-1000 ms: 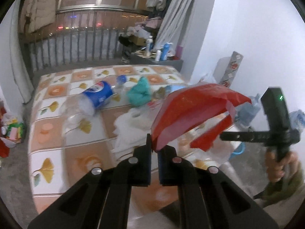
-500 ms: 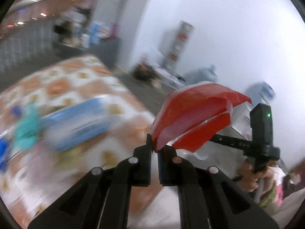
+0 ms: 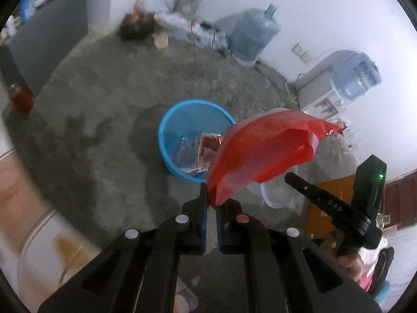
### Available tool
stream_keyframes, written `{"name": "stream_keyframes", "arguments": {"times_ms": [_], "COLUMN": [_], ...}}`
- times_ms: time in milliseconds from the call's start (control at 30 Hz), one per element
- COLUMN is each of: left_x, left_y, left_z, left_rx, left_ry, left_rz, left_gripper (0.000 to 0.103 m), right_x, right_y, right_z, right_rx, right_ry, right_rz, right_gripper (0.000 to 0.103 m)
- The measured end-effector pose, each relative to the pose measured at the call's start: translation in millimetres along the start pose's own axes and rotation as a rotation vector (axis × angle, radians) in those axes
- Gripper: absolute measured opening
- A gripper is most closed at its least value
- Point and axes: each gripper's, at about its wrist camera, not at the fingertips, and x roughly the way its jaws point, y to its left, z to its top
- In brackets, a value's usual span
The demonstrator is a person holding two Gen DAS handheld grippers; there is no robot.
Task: Collect trash
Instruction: 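Carry both items to the wastebasket and open both tools to drop them, then move both tools back toward the table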
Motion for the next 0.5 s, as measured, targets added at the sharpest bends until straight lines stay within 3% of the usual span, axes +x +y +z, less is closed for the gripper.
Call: {"name": "stream_keyframes", "arguments": {"times_ms": [167, 200, 233, 267, 300, 367, 500], "left_x": [64.3, 78.4, 87.9, 93.3, 94.3, 96.9, 87.1], "left_y": [-0.7, -1.6, -1.4, 0.1, -0.1, 2.1, 7.0], "left_z": [38.9, 47.3, 52.2, 56.2, 58.4, 61.4, 60.2], "left_rx": [-0.002, 0.005, 0.001, -0.004, -0.007, -0.022, -0.06], "left_ry": [0.062, 0.073, 0.073, 0.059, 0.038, 0.005, -0.011], "left_rz": [0.027, 0.055, 0.09, 0.116, 0.133, 0.155, 0.116], "left_gripper": [0.01, 0.023, 0.048, 0.056, 0.058, 0.059, 0.059], "right_x": [37.6, 45.8, 56.2, 67.1, 76.1, 92.2, 92.6], "right_y": [-14.7, -15.8, -18.2, -22.4, -24.6, -33.6, -46.6], "right_z": [31.0, 36.3, 40.8, 45.1, 48.8, 52.2, 45.3], "right_rx": [0.043, 0.05, 0.053, 0.058, 0.067, 0.087, 0.12], "right_ry": [0.011, 0.005, -0.005, 0.002, 0.013, 0.032, 0.047], "right_rz": [-0.036, -0.045, -0.049, -0.06, -0.073, -0.075, -0.074], "right_gripper": [0.009, 0.013, 0.03, 0.043, 0.055, 0.054, 0.054]}}
